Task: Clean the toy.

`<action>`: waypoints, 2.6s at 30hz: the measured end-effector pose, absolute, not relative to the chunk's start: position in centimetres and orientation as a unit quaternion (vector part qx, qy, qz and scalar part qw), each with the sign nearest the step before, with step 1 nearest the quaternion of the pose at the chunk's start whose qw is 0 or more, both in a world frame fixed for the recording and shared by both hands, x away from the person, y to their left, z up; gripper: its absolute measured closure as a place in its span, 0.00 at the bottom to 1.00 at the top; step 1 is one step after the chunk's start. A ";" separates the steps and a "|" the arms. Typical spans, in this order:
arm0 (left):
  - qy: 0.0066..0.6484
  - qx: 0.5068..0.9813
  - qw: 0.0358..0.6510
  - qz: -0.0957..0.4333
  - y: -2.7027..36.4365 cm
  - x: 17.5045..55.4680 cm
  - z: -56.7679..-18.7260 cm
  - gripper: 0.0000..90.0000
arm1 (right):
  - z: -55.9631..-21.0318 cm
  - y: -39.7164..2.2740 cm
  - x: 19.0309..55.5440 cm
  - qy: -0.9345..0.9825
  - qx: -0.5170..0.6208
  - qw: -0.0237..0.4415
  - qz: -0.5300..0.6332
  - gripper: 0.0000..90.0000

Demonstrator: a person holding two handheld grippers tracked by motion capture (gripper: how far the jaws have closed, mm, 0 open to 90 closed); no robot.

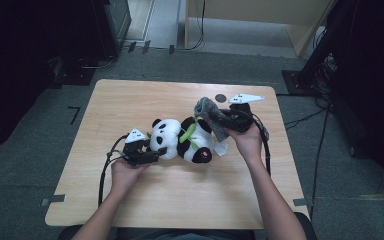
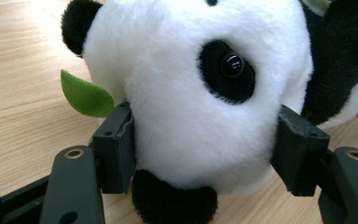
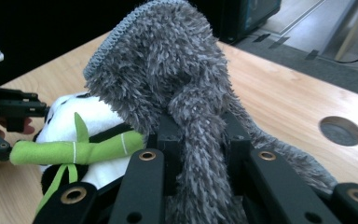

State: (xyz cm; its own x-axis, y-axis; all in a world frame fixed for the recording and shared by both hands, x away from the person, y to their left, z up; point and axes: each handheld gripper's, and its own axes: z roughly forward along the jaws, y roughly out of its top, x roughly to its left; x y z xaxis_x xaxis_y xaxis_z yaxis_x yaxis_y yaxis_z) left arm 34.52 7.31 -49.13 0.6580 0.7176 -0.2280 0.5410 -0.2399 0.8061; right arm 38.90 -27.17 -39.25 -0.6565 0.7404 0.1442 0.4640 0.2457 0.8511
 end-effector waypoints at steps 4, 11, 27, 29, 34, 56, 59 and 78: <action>0.405 0.780 0.467 0.093 7.3 34.6 -49.1 0.36 | -40.2 -26.3 39.3 0.784 0.386 0.142 0.465 0.83; 0.412 0.781 0.463 0.082 7.2 34.9 -48.9 0.36 | -41.3 -27.2 39.2 0.784 0.390 0.152 0.459 0.84; 0.407 0.781 0.465 0.087 7.3 34.8 -49.0 0.36 | -42.7 -29.9 39.1 0.770 0.432 0.128 0.452 0.85; 0.407 0.782 0.465 0.087 7.3 34.8 -49.0 0.36 | -42.8 -30.1 39.2 0.771 0.434 0.129 0.447 0.85; 0.404 0.783 0.464 0.090 7.3 34.7 -49.0 0.36 | -43.2 -30.8 39.5 0.771 0.451 0.129 0.430 0.85; 0.398 0.782 0.469 0.103 7.3 34.3 -49.3 0.35 | -40.3 -27.2 37.7 0.773 0.401 0.150 0.469 0.84; 0.400 0.779 0.471 0.102 7.3 34.3 -49.3 0.35 | -41.0 -26.9 37.8 0.776 0.400 0.152 0.464 0.84; 0.408 0.780 0.465 0.095 7.2 34.5 -49.1 0.35 | -43.3 -29.9 38.3 0.776 0.442 0.126 0.432 0.85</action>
